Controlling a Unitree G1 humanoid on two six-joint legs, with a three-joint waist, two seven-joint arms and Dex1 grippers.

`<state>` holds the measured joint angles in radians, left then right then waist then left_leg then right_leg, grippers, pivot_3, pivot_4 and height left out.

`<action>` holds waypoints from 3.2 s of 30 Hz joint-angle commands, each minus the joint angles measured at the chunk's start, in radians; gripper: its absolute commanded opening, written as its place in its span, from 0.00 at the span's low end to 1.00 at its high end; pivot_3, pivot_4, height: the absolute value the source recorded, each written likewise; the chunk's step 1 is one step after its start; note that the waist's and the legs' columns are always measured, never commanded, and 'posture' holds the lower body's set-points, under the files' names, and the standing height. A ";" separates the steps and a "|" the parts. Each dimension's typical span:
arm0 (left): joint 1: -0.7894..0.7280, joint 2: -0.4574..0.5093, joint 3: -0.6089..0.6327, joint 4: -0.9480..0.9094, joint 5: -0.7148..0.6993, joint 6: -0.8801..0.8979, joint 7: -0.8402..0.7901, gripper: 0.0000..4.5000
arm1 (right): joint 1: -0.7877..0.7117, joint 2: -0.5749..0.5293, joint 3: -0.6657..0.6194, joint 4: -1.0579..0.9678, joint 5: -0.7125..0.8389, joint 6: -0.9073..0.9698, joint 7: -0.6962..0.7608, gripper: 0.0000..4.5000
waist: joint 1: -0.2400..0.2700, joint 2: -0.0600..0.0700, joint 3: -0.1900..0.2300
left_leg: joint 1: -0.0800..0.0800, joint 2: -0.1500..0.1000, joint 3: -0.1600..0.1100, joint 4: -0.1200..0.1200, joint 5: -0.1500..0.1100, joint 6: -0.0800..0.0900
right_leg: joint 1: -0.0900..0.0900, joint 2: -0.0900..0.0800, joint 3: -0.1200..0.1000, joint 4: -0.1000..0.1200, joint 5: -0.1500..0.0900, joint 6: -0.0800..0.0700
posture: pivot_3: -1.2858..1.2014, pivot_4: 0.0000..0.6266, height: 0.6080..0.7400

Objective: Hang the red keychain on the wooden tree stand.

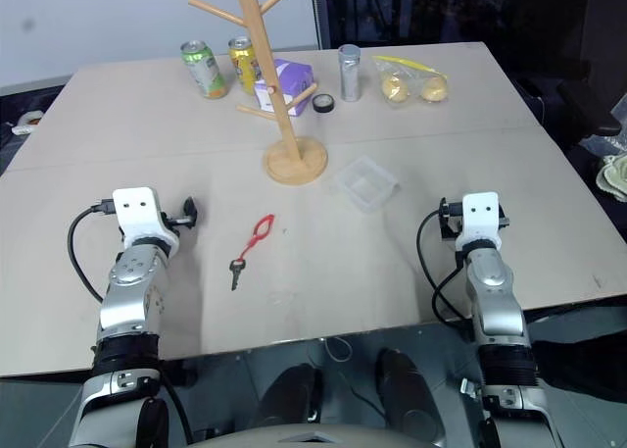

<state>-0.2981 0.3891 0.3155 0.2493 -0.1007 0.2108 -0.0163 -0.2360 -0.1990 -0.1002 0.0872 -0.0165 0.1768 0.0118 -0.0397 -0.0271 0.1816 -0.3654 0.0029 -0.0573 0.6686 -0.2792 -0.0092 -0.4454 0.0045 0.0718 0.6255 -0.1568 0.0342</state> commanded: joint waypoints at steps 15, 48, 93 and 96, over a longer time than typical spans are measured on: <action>0.113 0.312 0.008 -0.547 -0.344 0.388 -0.498 1.00 | -0.216 -0.309 0.023 -0.208 0.325 0.265 0.583 0.99 | -0.027 0.000 0.002 | -0.002 0.002 0.000 0.000 0.000 0.000 | -0.002 0.002 -0.001 -0.001 -0.002 -0.003 | 0.52 0.24 1.00; -0.074 0.403 -0.177 -0.572 -0.465 0.360 -0.911 1.00 | -0.857 -0.142 0.297 0.733 0.130 0.281 0.903 0.99 | -0.031 0.000 0.004 | -0.005 0.001 -0.001 -0.001 -0.001 0.001 | -0.003 0.002 -0.001 -0.003 0.000 0.000 | 0.52 0.24 1.00; -0.177 0.299 -0.262 -0.525 -0.462 0.336 -0.926 1.00 | -1.011 -0.357 -0.129 1.145 0.150 0.363 0.418 0.49 | -0.056 0.001 0.005 | -0.005 0.000 0.001 -0.001 -0.001 0.002 | -0.003 0.001 0.003 -0.003 0.000 0.000 | 0.52 0.24 1.00; -0.161 0.308 -0.247 -0.539 -0.466 0.343 -0.919 1.00 | -1.023 -0.370 -0.123 1.119 0.151 0.359 0.457 0.72 | -0.056 0.001 0.005 | -0.005 0.000 0.001 -0.001 -0.001 0.002 | -0.003 0.001 0.003 -0.003 0.000 0.000 | 0.52 0.24 1.00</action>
<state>-0.4585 0.6870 0.0318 -0.2517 -0.5543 0.5603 -0.9396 -1.2108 -0.5395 -0.2144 1.2402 0.1265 0.5596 0.4444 -0.0960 -0.0265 0.1866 -0.3703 0.0027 -0.0561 0.6678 -0.2803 -0.0072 -0.4483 0.0059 0.0748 0.6227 -0.1565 0.0347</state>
